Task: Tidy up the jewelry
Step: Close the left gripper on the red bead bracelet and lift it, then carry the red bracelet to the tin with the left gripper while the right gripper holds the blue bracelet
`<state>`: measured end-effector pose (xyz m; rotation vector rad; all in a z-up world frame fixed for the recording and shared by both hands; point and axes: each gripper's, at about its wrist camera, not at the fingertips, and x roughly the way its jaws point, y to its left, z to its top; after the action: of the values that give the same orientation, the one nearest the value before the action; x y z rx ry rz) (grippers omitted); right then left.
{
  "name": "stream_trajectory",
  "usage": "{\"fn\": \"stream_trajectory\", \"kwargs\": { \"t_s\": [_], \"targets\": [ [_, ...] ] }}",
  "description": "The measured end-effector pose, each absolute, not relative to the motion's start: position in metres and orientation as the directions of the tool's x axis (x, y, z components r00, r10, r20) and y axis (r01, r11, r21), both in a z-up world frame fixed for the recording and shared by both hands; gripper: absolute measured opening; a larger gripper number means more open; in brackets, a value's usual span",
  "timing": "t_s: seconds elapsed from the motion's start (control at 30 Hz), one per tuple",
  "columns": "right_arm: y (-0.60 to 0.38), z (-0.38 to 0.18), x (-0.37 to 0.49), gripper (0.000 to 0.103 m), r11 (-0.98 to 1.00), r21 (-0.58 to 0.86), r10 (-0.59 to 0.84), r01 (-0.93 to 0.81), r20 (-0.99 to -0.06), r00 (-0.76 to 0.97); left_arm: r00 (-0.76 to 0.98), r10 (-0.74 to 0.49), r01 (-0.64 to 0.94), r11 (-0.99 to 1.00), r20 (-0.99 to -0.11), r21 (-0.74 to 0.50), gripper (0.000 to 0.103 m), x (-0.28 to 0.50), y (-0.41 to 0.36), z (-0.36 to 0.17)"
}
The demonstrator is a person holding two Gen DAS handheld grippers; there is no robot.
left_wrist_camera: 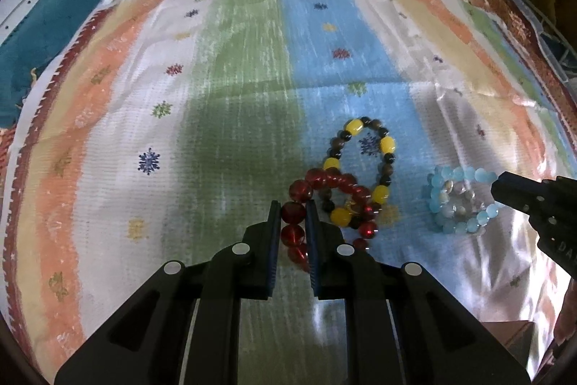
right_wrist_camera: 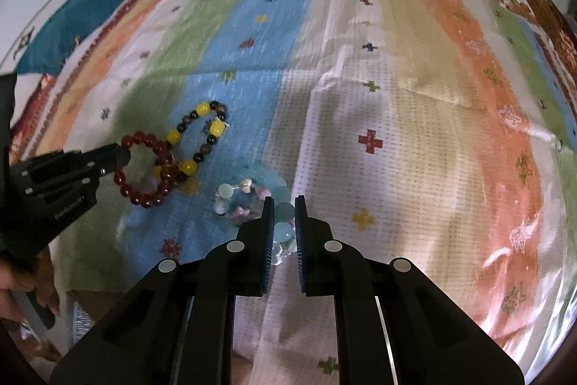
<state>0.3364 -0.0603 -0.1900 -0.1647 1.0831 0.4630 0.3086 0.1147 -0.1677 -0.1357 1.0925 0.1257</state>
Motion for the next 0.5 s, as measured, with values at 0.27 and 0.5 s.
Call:
{"fn": "stream_trajectory", "kwargs": {
  "t_s": [0.27, 0.5],
  "targets": [
    [-0.063, -0.172, 0.319, 0.012, 0.89, 0.085, 0.29, -0.448, -0.863, 0.413, 0.491, 0.016, -0.149, 0.987, -0.871, -0.066, 0.013, 0.292, 0.102, -0.142],
    [-0.057, -0.147, 0.298, 0.012, 0.878, 0.051, 0.3, -0.476, -0.833, 0.465, 0.516, 0.02, -0.15, 0.986, -0.856, -0.067, 0.013, 0.283, 0.095, -0.125]
  ]
}}
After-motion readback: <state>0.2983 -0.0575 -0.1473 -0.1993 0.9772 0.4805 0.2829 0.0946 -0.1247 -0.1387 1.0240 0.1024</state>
